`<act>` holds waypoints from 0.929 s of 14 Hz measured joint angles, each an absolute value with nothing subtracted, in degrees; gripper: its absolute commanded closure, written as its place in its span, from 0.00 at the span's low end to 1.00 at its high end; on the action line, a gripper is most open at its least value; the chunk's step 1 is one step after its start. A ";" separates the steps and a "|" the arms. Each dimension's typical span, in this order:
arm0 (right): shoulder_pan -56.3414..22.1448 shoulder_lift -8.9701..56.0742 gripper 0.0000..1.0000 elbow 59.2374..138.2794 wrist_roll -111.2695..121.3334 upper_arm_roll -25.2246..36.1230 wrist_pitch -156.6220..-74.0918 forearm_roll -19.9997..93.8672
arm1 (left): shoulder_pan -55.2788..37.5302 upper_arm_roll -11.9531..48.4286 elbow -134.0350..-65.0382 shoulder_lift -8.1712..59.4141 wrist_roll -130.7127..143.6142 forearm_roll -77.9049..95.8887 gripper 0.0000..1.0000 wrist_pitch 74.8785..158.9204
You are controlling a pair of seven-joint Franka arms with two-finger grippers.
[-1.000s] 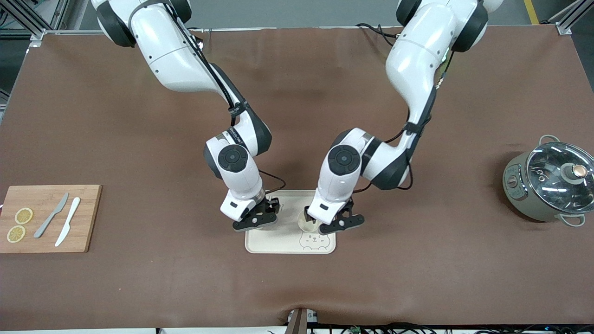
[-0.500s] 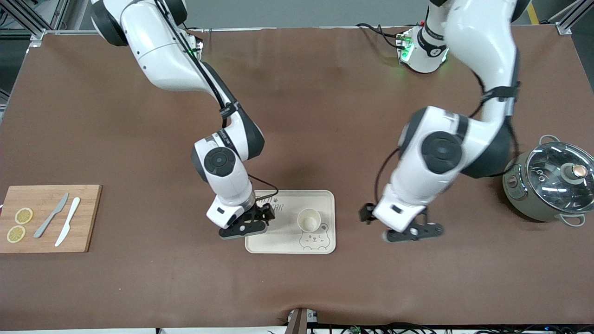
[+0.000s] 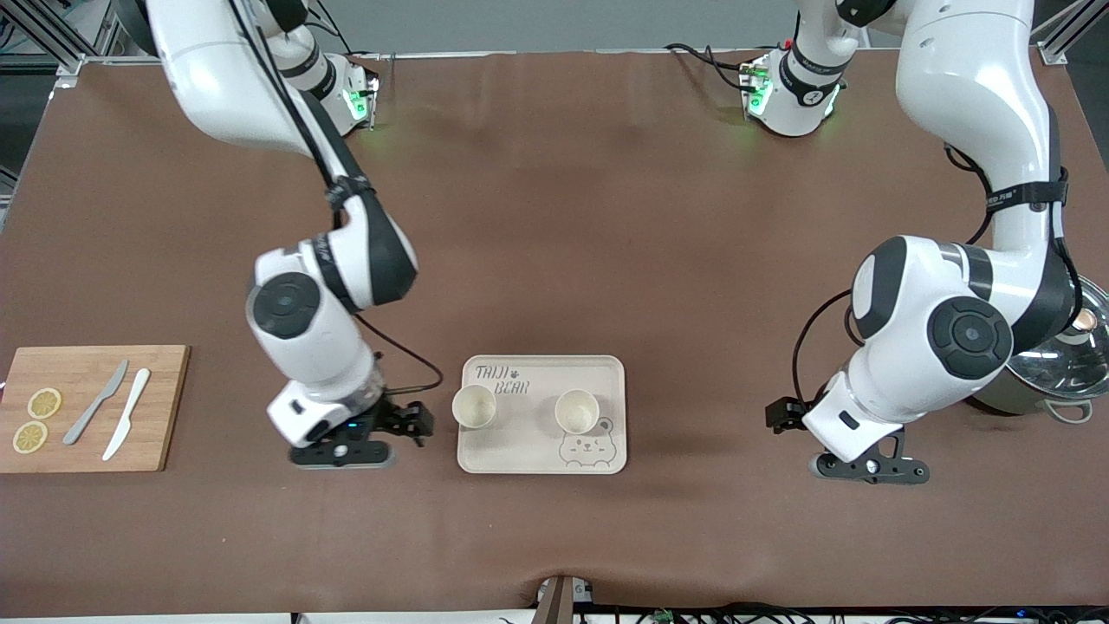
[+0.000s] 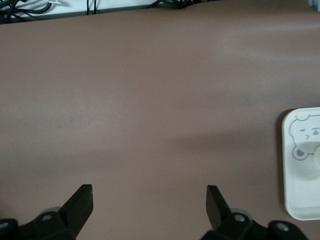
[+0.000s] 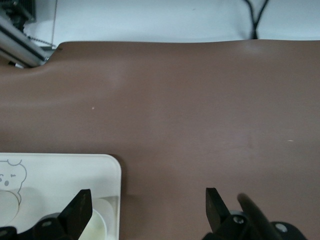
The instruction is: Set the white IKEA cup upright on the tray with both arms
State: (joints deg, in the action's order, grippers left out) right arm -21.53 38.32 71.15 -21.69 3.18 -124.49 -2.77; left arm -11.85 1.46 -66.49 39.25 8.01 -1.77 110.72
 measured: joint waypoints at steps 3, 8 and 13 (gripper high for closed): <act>-18.13 34.37 0.00 71.15 -21.69 3.34 -118.80 -2.77 | -10.94 1.44 -67.42 39.42 7.10 -1.77 0.00 111.68; -12.18 28.21 0.00 71.34 -21.22 3.42 -110.31 -2.77 | -6.74 1.40 -69.79 31.80 1.84 -1.77 0.00 106.48; -6.26 20.41 0.00 74.03 -16.30 3.45 -105.05 0.40 | -3.01 1.48 -84.35 15.43 -2.28 0.09 0.00 104.52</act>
